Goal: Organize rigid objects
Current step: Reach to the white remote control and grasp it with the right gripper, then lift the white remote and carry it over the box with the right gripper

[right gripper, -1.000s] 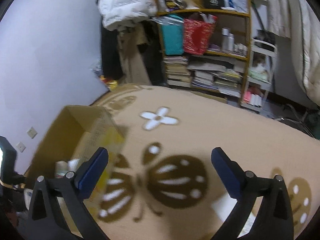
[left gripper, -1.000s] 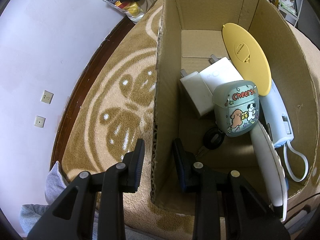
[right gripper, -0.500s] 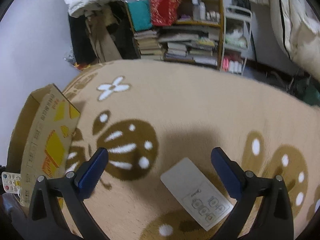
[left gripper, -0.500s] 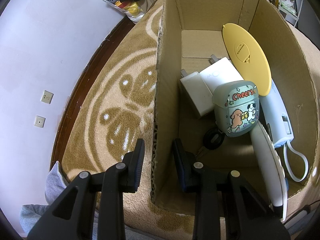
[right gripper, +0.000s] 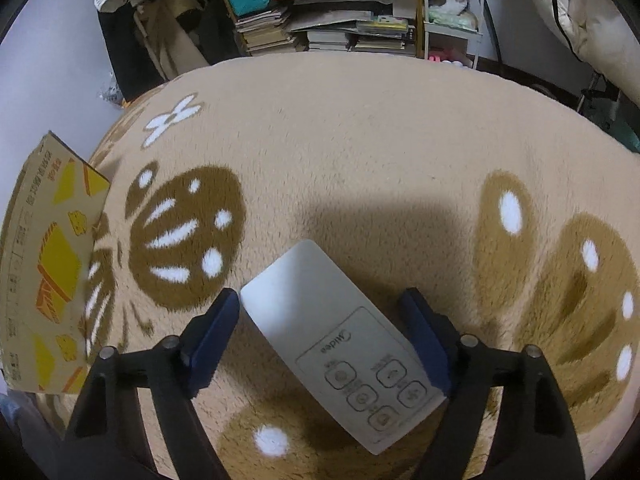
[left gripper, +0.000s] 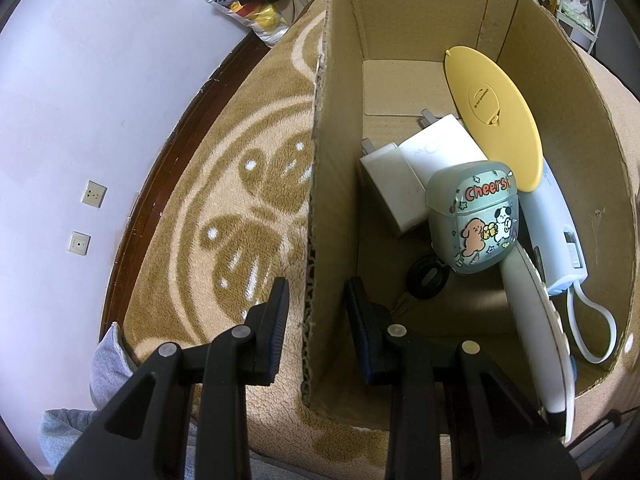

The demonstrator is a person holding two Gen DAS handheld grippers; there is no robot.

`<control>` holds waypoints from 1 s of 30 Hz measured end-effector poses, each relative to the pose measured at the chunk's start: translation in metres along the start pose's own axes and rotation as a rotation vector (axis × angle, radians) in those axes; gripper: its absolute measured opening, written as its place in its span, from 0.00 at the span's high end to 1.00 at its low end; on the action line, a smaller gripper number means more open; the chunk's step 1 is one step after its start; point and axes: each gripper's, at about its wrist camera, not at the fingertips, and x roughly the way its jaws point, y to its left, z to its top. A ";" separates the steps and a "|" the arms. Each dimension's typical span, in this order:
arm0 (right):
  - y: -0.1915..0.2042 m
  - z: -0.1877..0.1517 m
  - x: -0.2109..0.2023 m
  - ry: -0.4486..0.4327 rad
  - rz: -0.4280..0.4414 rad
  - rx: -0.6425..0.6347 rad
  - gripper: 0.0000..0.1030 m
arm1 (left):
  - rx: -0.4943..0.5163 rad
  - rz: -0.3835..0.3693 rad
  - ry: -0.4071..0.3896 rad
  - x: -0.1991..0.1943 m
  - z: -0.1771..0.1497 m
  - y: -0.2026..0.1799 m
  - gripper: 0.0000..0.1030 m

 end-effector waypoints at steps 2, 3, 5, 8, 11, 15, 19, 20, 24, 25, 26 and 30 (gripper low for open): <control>0.000 -0.002 -0.002 -0.004 -0.002 -0.004 0.18 | 0.000 0.000 0.000 0.000 0.000 0.000 0.72; 0.000 -0.001 -0.001 -0.005 -0.003 -0.003 0.19 | 0.000 0.000 0.000 0.000 0.000 0.000 0.72; 0.001 -0.001 -0.002 -0.011 -0.004 -0.008 0.23 | 0.000 0.000 0.000 0.000 0.000 0.000 0.72; 0.004 0.000 -0.003 -0.023 -0.004 -0.020 0.39 | 0.001 0.000 0.000 0.000 0.000 0.000 0.72; 0.006 0.001 -0.005 -0.036 -0.005 -0.015 0.47 | 0.000 0.000 0.000 0.000 0.000 0.000 0.72; 0.011 0.002 -0.007 -0.059 -0.019 -0.015 0.47 | 0.000 0.000 0.000 0.000 0.000 0.000 0.72; 0.021 0.008 -0.017 -0.111 -0.014 -0.017 0.48 | 0.000 0.000 0.000 0.000 0.000 0.000 0.72; 0.025 0.010 -0.021 -0.128 -0.009 -0.025 0.48 | 0.001 0.000 0.000 0.000 0.000 0.000 0.72; 0.043 0.015 -0.036 -0.188 0.013 -0.059 0.48 | 0.000 0.000 0.000 0.000 0.000 0.000 0.72; 0.048 0.016 -0.039 -0.202 0.020 -0.065 0.48 | 0.000 0.000 0.000 0.000 0.000 0.000 0.72; 0.052 0.017 -0.042 -0.218 0.027 -0.067 0.48 | 0.000 0.000 0.000 0.000 0.000 0.000 0.72; 0.065 0.019 -0.050 -0.264 0.051 -0.059 0.48 | 0.000 0.000 0.000 0.000 0.000 0.000 0.72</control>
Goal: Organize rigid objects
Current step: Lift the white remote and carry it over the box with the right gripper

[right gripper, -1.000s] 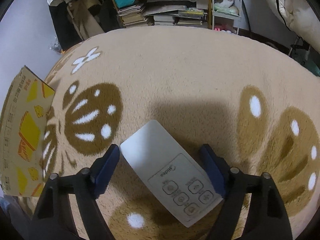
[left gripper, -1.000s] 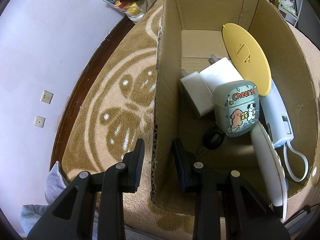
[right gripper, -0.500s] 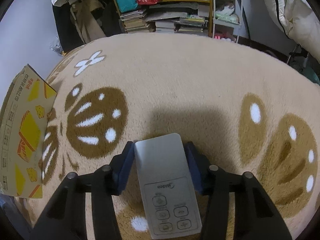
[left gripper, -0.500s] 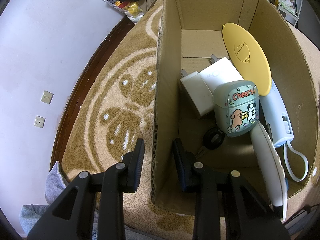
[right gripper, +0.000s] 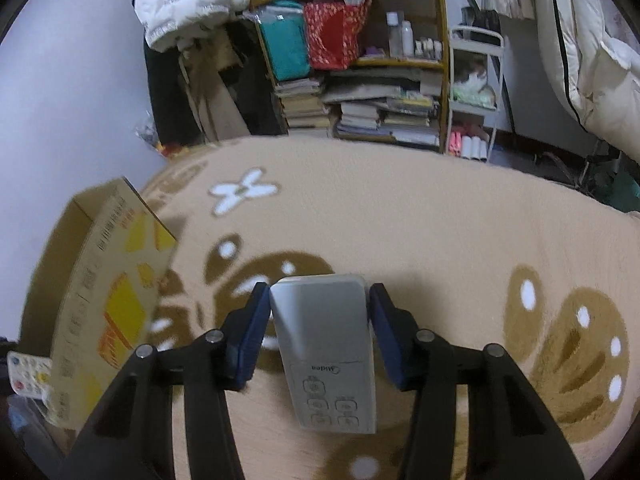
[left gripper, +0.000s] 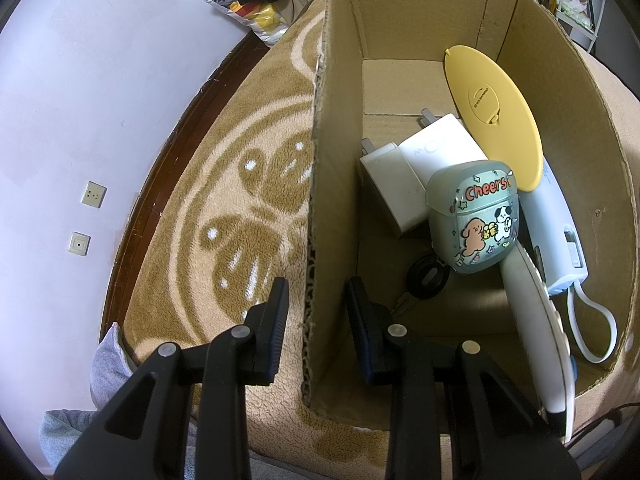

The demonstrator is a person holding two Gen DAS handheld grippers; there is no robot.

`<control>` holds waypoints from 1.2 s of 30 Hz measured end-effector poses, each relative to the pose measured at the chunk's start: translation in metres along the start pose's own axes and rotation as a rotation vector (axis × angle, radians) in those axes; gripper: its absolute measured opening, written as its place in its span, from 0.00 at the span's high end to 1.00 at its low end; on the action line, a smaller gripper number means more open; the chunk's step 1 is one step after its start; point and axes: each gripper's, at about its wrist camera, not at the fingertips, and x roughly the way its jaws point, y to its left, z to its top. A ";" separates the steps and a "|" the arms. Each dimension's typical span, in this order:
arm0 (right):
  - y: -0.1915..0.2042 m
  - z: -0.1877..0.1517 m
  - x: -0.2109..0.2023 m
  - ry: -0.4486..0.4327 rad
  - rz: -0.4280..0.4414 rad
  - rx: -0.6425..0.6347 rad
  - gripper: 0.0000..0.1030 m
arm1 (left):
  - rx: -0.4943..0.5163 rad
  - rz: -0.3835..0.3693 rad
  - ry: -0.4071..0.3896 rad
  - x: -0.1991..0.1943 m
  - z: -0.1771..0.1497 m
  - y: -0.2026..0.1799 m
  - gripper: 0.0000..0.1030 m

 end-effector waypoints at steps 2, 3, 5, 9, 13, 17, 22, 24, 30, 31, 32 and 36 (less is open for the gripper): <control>0.008 0.004 -0.005 -0.022 0.022 -0.008 0.49 | 0.000 0.000 0.000 0.000 0.000 0.000 0.72; 0.013 0.007 -0.007 -0.032 0.028 -0.020 0.49 | 0.000 0.000 0.000 0.000 0.000 0.000 0.72; 0.024 0.013 -0.013 -0.054 0.042 -0.043 0.49 | 0.000 0.000 0.000 0.000 0.000 0.000 0.72; 0.048 0.030 -0.025 -0.106 0.091 -0.068 0.50 | 0.000 -0.001 0.001 0.000 0.000 0.000 0.72; 0.079 0.047 -0.041 -0.164 0.163 -0.096 0.50 | 0.000 0.000 0.001 0.000 0.000 0.000 0.72; 0.119 0.058 -0.057 -0.221 0.231 -0.134 0.50 | 0.000 -0.001 0.001 0.000 0.000 0.000 0.72; 0.161 0.055 -0.061 -0.237 0.304 -0.181 0.50 | 0.000 -0.001 0.001 0.000 0.000 0.000 0.72; 0.173 0.048 -0.059 -0.224 0.321 -0.202 0.50 | 0.000 -0.001 0.001 0.000 0.000 0.000 0.72; 0.185 0.035 -0.059 -0.235 0.339 -0.205 0.49 | 0.002 -0.002 0.001 0.002 0.001 0.000 0.71; 0.183 0.035 -0.058 -0.230 0.358 -0.187 0.49 | 0.002 -0.002 0.001 0.002 0.001 0.000 0.71; 0.182 0.034 -0.058 -0.230 0.360 -0.179 0.49 | 0.002 -0.002 0.001 0.002 0.001 0.000 0.71; 0.183 0.030 -0.058 -0.221 0.381 -0.172 0.49 | 0.003 -0.002 0.001 0.002 0.001 0.001 0.71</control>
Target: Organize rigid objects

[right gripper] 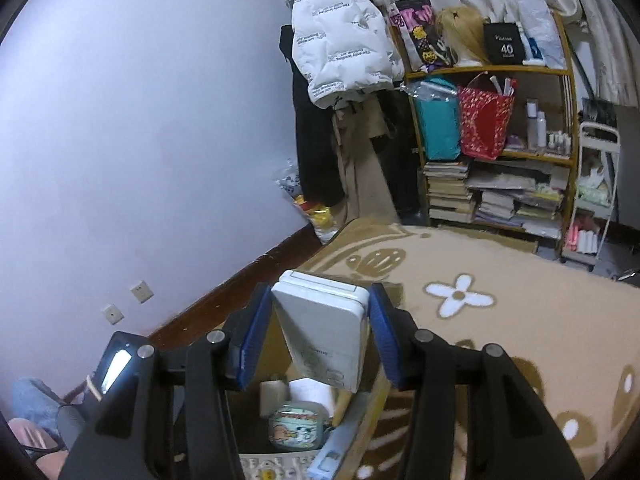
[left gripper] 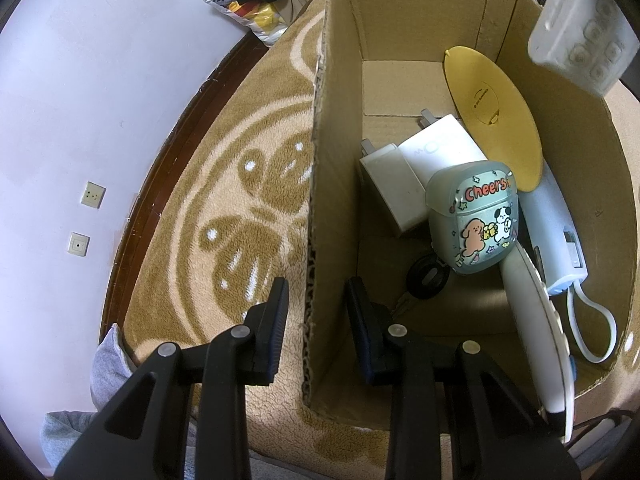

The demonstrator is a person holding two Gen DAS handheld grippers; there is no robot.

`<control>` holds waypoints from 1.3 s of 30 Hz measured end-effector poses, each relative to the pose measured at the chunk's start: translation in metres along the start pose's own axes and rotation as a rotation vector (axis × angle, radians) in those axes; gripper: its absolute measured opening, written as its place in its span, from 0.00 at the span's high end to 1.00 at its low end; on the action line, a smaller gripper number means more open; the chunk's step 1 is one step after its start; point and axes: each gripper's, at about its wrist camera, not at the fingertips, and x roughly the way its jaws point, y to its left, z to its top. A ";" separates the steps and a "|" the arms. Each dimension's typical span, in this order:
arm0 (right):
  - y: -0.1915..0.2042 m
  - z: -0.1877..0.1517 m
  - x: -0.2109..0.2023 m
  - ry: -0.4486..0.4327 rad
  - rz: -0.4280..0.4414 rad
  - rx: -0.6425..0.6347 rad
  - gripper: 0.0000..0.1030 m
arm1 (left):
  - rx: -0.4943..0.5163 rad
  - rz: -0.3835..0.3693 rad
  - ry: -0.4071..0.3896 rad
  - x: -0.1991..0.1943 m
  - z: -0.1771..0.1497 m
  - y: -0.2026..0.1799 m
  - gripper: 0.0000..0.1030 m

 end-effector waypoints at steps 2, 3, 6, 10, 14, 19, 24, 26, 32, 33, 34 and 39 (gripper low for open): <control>0.001 -0.004 0.003 0.010 0.018 0.010 0.49 | 0.000 0.000 0.000 0.000 0.000 0.000 0.71; 0.002 -0.006 0.005 0.018 0.018 0.008 0.49 | 0.000 0.000 0.000 0.000 0.000 0.000 0.71; 0.003 -0.013 0.012 0.041 0.018 0.009 0.49 | 0.000 0.000 0.000 0.000 0.000 0.000 0.71; 0.005 -0.025 0.020 0.075 0.006 0.006 0.49 | 0.000 0.000 0.000 0.000 0.000 0.000 0.71; 0.004 -0.034 0.023 0.113 0.014 -0.003 0.49 | -0.001 -0.001 0.000 0.000 0.000 0.000 0.71; 0.005 -0.035 0.015 0.103 0.014 0.005 0.48 | 0.000 0.001 -0.002 -0.001 0.000 0.001 0.71; 0.006 -0.035 0.004 0.106 -0.016 -0.007 0.41 | -0.014 -0.011 -0.006 -0.003 -0.001 0.004 0.71; 0.005 -0.036 -0.002 0.103 -0.035 -0.001 0.40 | -0.016 -0.010 -0.014 -0.005 -0.001 0.005 0.71; -0.002 -0.048 -0.025 0.104 -0.081 0.049 0.26 | -0.015 -0.020 -0.069 -0.021 -0.006 0.008 0.71; -0.002 -0.050 -0.029 0.111 -0.086 0.051 0.26 | -0.019 -0.027 -0.080 -0.024 -0.007 0.009 0.71; -0.002 -0.052 -0.031 0.115 -0.090 0.051 0.26 | -0.022 -0.031 -0.092 -0.027 -0.008 0.010 0.71; 0.000 -0.059 -0.051 0.123 -0.121 0.057 0.21 | -0.038 -0.045 -0.180 -0.052 -0.017 0.019 0.59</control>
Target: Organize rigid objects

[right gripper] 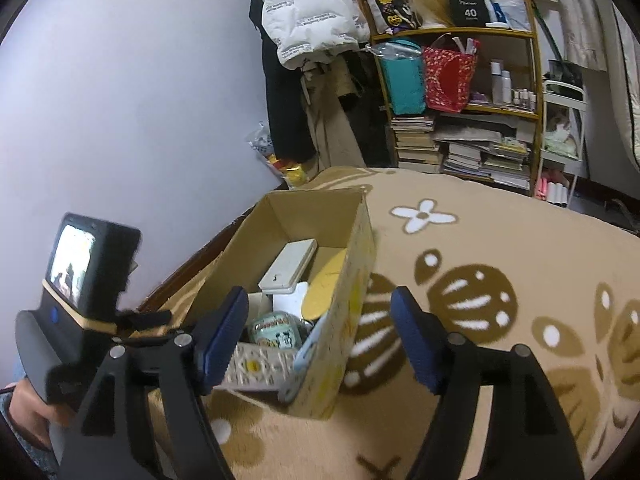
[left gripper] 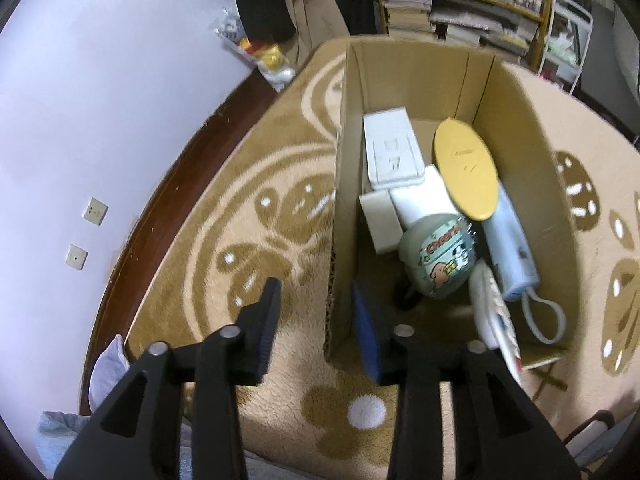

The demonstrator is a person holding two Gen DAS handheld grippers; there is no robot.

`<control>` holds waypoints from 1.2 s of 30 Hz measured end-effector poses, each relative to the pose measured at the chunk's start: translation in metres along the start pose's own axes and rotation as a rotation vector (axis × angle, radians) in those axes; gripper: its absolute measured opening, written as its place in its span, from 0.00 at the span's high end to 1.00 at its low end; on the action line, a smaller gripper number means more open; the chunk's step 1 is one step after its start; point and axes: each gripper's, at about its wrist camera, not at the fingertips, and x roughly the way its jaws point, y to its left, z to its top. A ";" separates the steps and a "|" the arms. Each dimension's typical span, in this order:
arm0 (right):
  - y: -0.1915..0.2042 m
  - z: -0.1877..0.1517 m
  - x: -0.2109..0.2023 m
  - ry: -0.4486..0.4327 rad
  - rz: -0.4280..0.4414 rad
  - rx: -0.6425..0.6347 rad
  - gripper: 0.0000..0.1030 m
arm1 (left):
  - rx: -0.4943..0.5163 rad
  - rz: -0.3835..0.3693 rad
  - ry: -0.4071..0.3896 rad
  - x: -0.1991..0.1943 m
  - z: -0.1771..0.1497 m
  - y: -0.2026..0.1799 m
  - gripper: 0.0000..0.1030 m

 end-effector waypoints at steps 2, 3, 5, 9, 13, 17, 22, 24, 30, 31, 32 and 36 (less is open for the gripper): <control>0.001 -0.002 -0.008 -0.009 -0.015 0.006 0.15 | 0.005 0.002 -0.025 -0.008 -0.002 0.001 0.54; 0.000 -0.003 -0.012 -0.016 -0.020 0.009 0.14 | 0.007 0.009 -0.044 -0.014 -0.004 0.002 0.53; -0.001 -0.006 -0.022 -0.023 -0.027 0.026 0.13 | 0.015 0.012 -0.086 -0.028 -0.008 0.003 0.49; -0.005 -0.014 -0.037 -0.029 -0.039 0.069 0.06 | 0.015 -0.019 -0.150 -0.051 -0.014 0.005 0.43; -0.007 -0.023 -0.053 -0.054 -0.073 0.081 0.00 | -0.009 -0.063 -0.212 -0.070 -0.020 0.012 0.21; -0.007 -0.028 -0.064 -0.067 -0.107 0.101 0.00 | -0.026 -0.082 -0.292 -0.090 -0.027 0.016 0.07; -0.003 -0.034 -0.080 -0.101 -0.146 0.089 0.00 | -0.008 -0.100 -0.385 -0.116 -0.040 0.017 0.04; 0.000 -0.037 -0.085 -0.113 -0.156 0.077 0.00 | -0.003 -0.103 -0.431 -0.126 -0.047 0.018 0.04; 0.005 -0.045 -0.096 -0.156 -0.181 0.068 0.00 | -0.004 -0.134 -0.509 -0.147 -0.064 0.019 0.04; 0.006 -0.047 -0.096 -0.158 -0.177 0.065 0.00 | -0.003 -0.136 -0.517 -0.150 -0.067 0.019 0.04; 0.006 -0.048 -0.096 -0.153 -0.168 0.066 0.00 | -0.003 -0.136 -0.524 -0.151 -0.069 0.019 0.04; 0.002 -0.055 -0.096 -0.148 -0.163 0.075 0.00 | -0.003 -0.162 -0.543 -0.155 -0.076 0.019 0.04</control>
